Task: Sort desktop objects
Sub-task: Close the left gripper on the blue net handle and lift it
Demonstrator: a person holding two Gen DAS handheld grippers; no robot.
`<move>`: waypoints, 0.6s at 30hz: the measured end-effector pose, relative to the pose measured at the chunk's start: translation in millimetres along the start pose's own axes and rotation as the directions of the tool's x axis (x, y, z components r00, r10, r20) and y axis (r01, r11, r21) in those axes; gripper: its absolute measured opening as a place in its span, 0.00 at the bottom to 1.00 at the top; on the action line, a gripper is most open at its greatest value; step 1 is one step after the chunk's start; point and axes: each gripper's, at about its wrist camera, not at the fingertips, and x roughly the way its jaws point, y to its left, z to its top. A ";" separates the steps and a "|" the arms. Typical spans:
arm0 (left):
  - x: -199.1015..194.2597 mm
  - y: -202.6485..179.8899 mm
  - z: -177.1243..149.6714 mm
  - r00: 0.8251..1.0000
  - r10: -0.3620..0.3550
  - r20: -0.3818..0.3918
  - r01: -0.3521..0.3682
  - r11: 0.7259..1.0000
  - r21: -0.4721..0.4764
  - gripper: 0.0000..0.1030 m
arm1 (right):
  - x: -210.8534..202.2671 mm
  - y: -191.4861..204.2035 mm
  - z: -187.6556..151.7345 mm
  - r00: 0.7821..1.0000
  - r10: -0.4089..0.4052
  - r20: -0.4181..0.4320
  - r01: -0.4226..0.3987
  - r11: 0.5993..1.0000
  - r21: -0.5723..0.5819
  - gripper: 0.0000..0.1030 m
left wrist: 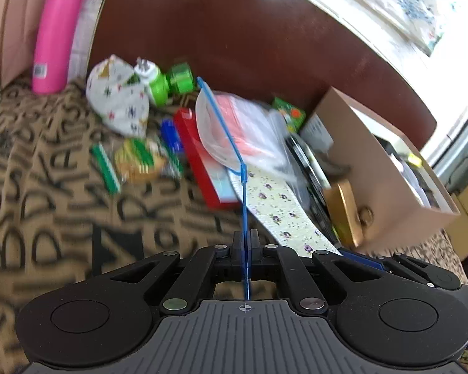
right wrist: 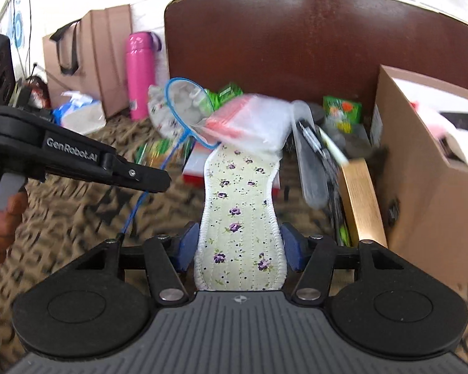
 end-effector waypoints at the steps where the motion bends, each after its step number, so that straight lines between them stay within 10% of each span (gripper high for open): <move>1: -4.0 -1.0 -5.7 1.000 -0.005 -0.009 0.005 1.000 -0.003 0.00 | -5.6 -0.9 -4.8 1.000 0.000 -0.009 0.000 1.000 0.007 0.60; 12: -43.0 -18.3 -74.7 0.990 -0.048 -0.136 0.050 0.999 0.012 0.00 | -67.4 7.8 -60.0 0.994 0.004 -0.110 -0.004 1.000 0.005 0.61; 14: -40.6 -20.9 -79.9 0.989 -0.036 -0.146 0.038 0.999 0.014 0.23 | -71.6 7.6 -65.2 0.993 0.008 -0.118 -0.008 1.000 0.005 0.64; 18: -28.4 -23.4 -77.3 0.992 0.005 -0.126 -0.004 1.000 0.007 0.24 | -67.7 9.0 -62.0 0.996 -0.006 -0.086 0.006 1.000 0.002 0.66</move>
